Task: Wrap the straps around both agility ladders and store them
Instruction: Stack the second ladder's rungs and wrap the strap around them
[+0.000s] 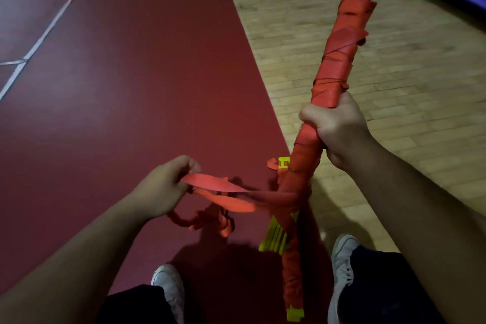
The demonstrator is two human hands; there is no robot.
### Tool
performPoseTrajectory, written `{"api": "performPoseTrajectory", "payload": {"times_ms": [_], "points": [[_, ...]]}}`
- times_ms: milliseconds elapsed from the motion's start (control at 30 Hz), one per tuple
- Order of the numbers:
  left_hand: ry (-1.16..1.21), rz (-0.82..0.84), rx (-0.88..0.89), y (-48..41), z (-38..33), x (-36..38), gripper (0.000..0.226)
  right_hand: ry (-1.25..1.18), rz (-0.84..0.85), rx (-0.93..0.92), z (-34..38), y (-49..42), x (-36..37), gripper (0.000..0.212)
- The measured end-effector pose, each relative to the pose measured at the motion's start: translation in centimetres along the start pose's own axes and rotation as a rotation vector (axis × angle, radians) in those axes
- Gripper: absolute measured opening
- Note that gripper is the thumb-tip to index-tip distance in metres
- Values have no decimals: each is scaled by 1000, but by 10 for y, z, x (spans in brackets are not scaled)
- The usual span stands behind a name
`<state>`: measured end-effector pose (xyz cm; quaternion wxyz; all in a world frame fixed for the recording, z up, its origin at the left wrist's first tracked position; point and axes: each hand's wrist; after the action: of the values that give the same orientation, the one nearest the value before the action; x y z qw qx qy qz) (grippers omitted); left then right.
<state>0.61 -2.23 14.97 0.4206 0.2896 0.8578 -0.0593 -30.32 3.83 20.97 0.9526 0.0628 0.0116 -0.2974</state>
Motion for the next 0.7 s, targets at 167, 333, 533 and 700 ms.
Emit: {"api": "performPoseTrajectory", "payload": {"times_ms": [167, 333, 533, 700], "points": [[852, 157, -213, 5, -6, -4, 24, -146, 233, 127, -1, 9, -4, 24], [169, 149, -136, 9, 4, -19, 6, -267, 244, 251, 6, 8, -17, 39], [115, -609, 206, -3, -46, -31, 7, -517, 453, 347, 8, 23, -3, 13], [209, -585, 329, -8, -64, -45, 12, -579, 519, 389, 6, 25, 3, 26]]}}
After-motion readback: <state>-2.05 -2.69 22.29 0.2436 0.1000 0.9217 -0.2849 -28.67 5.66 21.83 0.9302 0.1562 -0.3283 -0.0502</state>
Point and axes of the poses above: each hand's wrist, its own y-axis away from the middle knuckle, its own x-axis out of the palm, z = x × y, and after that the axes turned 3 degrees about -y, right-handed
